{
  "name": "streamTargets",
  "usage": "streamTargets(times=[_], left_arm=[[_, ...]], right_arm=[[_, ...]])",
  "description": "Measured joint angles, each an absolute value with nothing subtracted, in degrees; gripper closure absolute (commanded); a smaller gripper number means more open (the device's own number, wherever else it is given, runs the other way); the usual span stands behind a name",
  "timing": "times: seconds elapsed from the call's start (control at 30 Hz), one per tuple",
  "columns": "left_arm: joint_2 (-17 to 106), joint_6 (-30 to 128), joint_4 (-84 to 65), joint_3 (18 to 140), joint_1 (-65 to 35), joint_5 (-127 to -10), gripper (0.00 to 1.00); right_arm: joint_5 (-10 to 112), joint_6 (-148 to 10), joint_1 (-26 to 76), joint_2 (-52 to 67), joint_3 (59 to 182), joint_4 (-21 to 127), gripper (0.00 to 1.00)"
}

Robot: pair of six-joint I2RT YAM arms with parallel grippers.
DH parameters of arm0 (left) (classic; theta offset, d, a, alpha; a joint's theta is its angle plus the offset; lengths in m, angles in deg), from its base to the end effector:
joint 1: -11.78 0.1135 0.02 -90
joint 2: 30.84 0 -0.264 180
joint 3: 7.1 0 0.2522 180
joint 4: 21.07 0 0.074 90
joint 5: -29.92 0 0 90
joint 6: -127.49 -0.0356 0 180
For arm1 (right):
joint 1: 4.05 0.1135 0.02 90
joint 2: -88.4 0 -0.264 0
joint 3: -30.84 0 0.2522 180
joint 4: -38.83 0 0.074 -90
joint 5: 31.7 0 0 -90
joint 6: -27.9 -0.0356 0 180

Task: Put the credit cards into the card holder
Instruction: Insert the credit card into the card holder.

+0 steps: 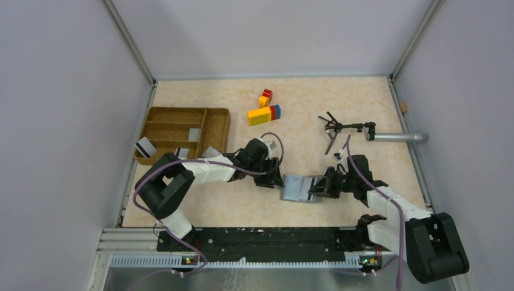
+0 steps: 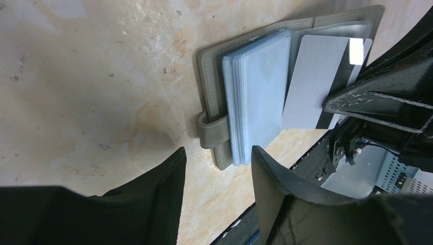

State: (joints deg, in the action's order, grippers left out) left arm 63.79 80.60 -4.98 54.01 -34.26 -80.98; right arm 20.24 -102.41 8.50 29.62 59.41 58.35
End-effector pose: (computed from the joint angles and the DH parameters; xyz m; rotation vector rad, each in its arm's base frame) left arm 0.2137 -0.2399 0.1557 0.2515 2.6878 -1.0492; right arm 0.1583 0.0577 0.1345 0.2978 2.5455 1.2003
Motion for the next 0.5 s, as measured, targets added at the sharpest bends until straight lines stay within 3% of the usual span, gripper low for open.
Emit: streamTargets(times=[0.5], left_arm=[[65.34, 80.43, -4.3, 53.71, -34.48, -81.0, 0.62]], right_arm=[[17.81, -104.31, 8.5, 25.4, 57.62, 52.8, 1.0]])
